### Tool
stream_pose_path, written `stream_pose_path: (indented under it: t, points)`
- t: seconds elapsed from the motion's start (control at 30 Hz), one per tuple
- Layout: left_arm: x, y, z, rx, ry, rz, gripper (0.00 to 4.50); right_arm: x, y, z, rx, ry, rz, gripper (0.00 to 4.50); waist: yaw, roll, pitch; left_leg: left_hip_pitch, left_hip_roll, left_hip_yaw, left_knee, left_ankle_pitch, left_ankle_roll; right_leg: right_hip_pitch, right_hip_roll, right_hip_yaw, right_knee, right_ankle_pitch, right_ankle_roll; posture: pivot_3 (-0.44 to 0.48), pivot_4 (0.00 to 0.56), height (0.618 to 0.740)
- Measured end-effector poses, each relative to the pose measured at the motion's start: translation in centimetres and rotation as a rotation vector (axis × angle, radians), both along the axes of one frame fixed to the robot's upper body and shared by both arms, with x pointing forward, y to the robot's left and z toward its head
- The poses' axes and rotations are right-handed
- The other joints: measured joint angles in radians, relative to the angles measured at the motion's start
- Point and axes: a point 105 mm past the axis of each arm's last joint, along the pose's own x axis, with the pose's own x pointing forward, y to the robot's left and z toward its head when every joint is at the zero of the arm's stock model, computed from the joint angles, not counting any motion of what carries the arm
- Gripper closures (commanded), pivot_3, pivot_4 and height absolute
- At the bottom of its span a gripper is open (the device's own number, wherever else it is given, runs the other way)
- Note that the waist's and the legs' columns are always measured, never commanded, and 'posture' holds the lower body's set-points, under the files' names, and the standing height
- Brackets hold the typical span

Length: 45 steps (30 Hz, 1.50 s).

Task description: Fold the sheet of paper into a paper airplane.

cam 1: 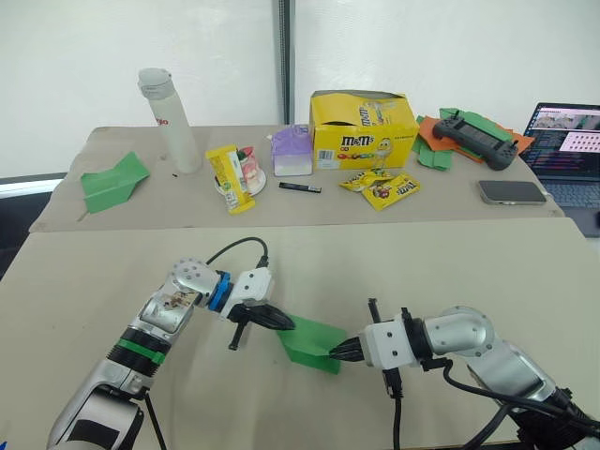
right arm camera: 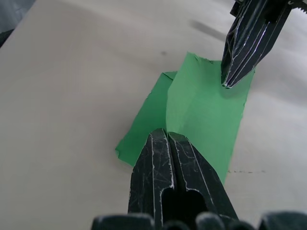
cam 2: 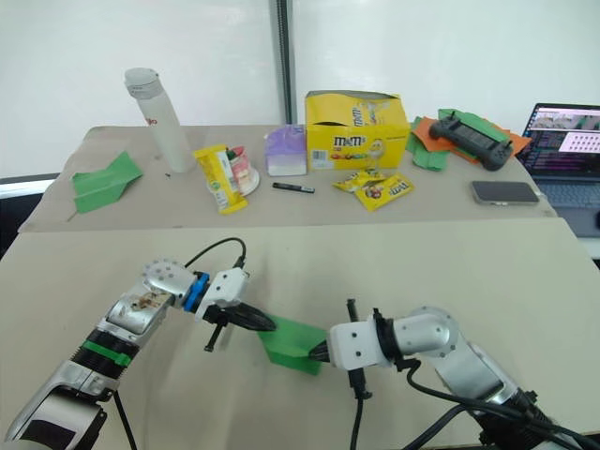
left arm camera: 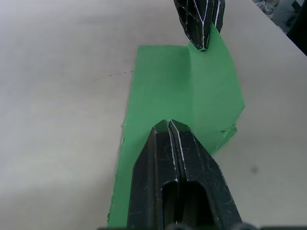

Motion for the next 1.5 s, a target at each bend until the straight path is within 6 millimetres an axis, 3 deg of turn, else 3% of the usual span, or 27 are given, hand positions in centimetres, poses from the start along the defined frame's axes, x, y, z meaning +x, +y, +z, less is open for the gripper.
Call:
stream_pose_path:
  t: [0.5, 0.7, 1.0, 1.5]
  points:
    - [-0.7, 0.0, -0.8, -0.004, 0.050, -0.015, 4.47, 0.4, -0.6, -0.3, -0.006, 0.058, -0.011, 4.50, 0.001, 0.000, 0.000, 0.002, 0.000, -0.001, 0.000, 0.000, 0.000, 0.002, 0.000, 0.000, 0.000, 0.000, 0.000, 0.000, 0.150, 0.740]
    - [-0.1, 0.5, -1.0, -0.021, 0.018, 0.015, 4.47, 0.7, -1.1, -0.3, 0.081, 0.327, -0.179, 4.50, 0.007, 0.000, 0.000, 0.004, 0.000, -0.001, 0.000, 0.000, 0.000, 0.005, -0.001, 0.000, 0.000, 0.000, 0.000, 0.000, 0.150, 0.740]
    - [0.0, 0.4, -1.1, -0.031, 0.005, 0.018, 4.47, 1.8, -1.7, -1.1, 0.177, 0.562, -0.374, 4.50, 0.007, 0.001, 0.000, 0.011, 0.000, -0.001, 0.000, 0.000, 0.000, 0.012, -0.001, 0.000, -0.001, 0.000, 0.000, 0.000, 0.150, 0.740]
    - [0.4, 0.4, -1.0, -0.048, -0.024, 0.063, 4.47, 3.6, -1.8, -2.4, 0.145, 0.590, -0.453, 4.50, 0.001, 0.001, 0.000, 0.012, 0.001, -0.002, 0.000, 0.000, 0.000, 0.013, 0.000, 0.000, -0.001, 0.000, 0.000, 0.000, 0.150, 0.740]
